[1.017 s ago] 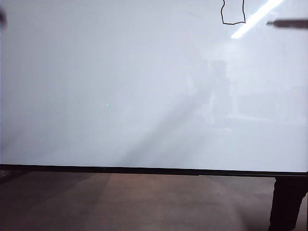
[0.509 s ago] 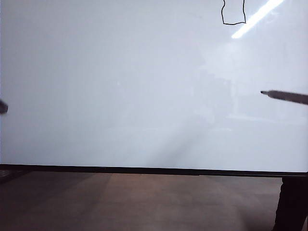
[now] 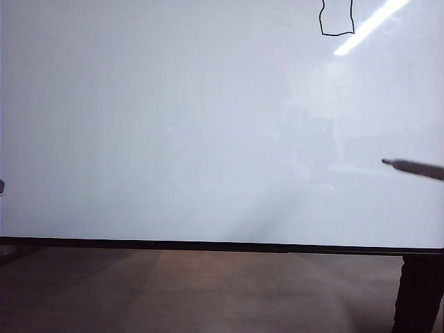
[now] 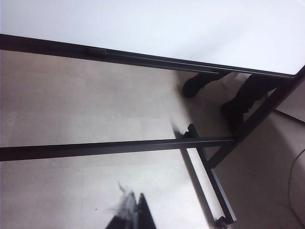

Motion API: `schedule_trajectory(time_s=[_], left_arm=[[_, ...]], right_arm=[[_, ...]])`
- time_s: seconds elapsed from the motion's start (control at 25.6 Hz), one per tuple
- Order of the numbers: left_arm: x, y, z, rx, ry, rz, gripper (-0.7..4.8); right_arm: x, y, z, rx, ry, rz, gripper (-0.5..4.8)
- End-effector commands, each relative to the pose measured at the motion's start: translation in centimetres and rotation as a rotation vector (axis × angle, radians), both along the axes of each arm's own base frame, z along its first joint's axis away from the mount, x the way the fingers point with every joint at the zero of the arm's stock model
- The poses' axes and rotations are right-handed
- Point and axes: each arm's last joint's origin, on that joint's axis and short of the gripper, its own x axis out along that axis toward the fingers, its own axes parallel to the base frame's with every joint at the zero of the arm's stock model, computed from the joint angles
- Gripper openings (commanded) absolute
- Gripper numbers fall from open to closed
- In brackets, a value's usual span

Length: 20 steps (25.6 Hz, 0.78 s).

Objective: Reach to the right to find the marker pen, pick it up, and write the number 0 on the whiteboard.

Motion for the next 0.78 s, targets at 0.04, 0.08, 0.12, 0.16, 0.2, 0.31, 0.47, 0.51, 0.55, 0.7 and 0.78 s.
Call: schedule_trajectory(time_s=[0.04,0.08,0.12,0.16,0.2,0.31,0.47,0.51,0.55,0.7,0.78], left_arm=[[0.0,0.0,0.1,-0.004,-0.011,-0.004,-0.05],[0.0,0.0,0.1,-0.004,-0.011,-0.004,-0.05],[0.0,0.0,0.1,-0.004,-0.010,-0.004,-0.05],[-0.2,0.1,0.3,-0.008,-0.024,0.001,-0.05],[-0.3,0.2,0.4,-0.014,-0.040,0.002,-0.05],[-1.1,1.2,1.7,-0.067,-0.180,0.032,-0.05],[-1.3,3.1,2.8,-0.072,-0.310,0.221,-0.05],[-1.3,3.4,2.8,-0.068,-0.310,0.246,-0.05],[-1.3,3.6,2.7,-0.063,-0.307,0.274,-0.05],[-1.3,3.7,2.7,-0.063,-0.306,0.277,-0.05],[-1.3,3.6,2.7,-0.063,-0.306,0.274,-0.05]], right_arm=[[0.1,-0.1,0.1,-0.001,-0.015,-0.031,-0.05],[0.1,0.0,0.3,0.009,-0.038,-0.030,-0.05],[0.1,0.0,0.4,0.014,-0.046,-0.029,-0.04],[0.1,0.0,0.4,0.014,-0.048,-0.030,-0.04],[0.1,0.0,0.4,0.013,-0.044,-0.030,-0.04],[0.1,-0.1,0.4,0.011,-0.043,-0.036,-0.04],[0.1,-0.1,0.4,0.011,-0.044,-0.037,-0.04],[0.1,-0.1,0.4,0.011,-0.043,-0.035,-0.04],[0.1,-0.1,0.4,0.011,-0.043,-0.036,-0.04],[-0.1,-0.5,0.9,0.033,-0.106,-0.057,-0.04],[-0.2,-1.1,1.3,0.042,-0.152,-0.117,-0.04]])
